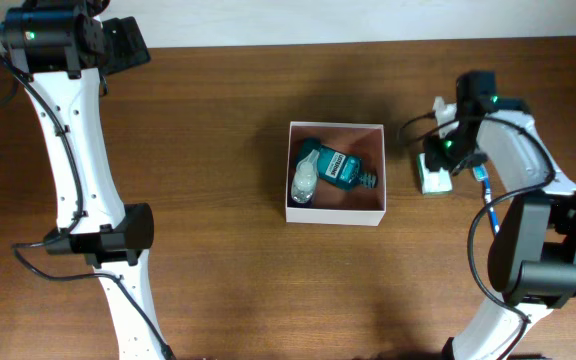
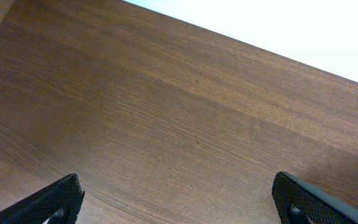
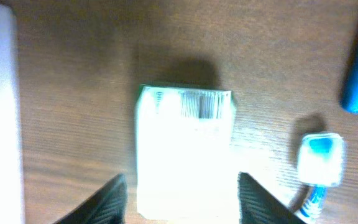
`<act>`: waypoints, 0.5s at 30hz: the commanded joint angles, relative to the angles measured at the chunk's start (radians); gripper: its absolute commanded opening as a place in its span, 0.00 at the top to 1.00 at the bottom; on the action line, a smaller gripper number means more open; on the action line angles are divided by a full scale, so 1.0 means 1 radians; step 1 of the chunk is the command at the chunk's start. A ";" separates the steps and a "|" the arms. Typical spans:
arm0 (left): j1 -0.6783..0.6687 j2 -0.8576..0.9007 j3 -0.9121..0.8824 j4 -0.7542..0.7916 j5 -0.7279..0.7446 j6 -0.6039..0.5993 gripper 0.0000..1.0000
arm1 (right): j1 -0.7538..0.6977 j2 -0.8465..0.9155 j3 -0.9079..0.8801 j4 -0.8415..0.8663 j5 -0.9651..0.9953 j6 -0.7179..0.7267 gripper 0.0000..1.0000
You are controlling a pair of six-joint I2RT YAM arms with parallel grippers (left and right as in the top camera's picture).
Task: Pack container
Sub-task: 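Lift the soap box with the right gripper and carry it toward the box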
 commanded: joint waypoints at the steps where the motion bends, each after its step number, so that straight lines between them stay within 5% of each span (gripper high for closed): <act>1: 0.002 -0.021 -0.004 -0.001 0.007 -0.013 0.01 | 0.005 0.006 0.106 -0.042 -0.024 0.012 0.64; 3: 0.002 -0.021 -0.004 -0.001 0.006 -0.013 0.01 | 0.005 0.006 0.154 -0.074 -0.045 0.012 0.62; 8: 0.002 -0.021 -0.004 -0.001 0.007 -0.013 0.01 | 0.004 0.006 0.197 -0.103 -0.067 0.012 0.35; 15: 0.002 -0.021 -0.004 -0.001 0.007 -0.013 0.01 | 0.003 0.012 0.135 -0.031 -0.066 0.012 0.33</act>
